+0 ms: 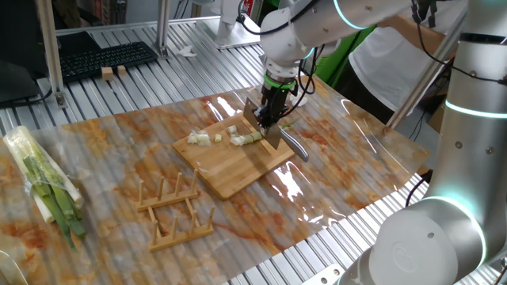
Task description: Chop the scallions
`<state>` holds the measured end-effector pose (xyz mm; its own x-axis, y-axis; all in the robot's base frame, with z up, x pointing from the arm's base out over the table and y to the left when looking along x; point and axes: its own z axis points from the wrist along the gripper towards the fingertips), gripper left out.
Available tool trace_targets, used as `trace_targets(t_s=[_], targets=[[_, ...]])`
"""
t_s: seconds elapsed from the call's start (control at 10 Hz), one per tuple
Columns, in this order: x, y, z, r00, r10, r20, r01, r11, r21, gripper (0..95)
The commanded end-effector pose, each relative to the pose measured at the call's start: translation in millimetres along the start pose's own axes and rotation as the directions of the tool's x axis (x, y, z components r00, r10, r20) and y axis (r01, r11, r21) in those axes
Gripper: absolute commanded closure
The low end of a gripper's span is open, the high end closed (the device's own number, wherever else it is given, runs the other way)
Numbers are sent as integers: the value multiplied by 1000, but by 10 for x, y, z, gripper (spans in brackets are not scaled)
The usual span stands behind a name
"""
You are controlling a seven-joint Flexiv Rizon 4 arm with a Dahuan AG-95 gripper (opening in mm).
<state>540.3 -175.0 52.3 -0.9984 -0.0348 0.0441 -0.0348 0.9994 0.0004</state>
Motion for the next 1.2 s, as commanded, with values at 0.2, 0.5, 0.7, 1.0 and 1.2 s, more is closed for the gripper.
trace_targets(t_s=[0.2,0.5,0.7,1.0,1.2], targets=[[24,22,-121,1000,8,-11,-8,1000,-1,950],[2,-27,-217,1000,-6,-11,7,1000,4,950],[-36,-109,-283,999,-30,-9,31,999,10,950],[-76,-199,-336,998,-69,-8,69,997,25,950],[-79,-225,-332,997,-75,-8,76,997,24,950]])
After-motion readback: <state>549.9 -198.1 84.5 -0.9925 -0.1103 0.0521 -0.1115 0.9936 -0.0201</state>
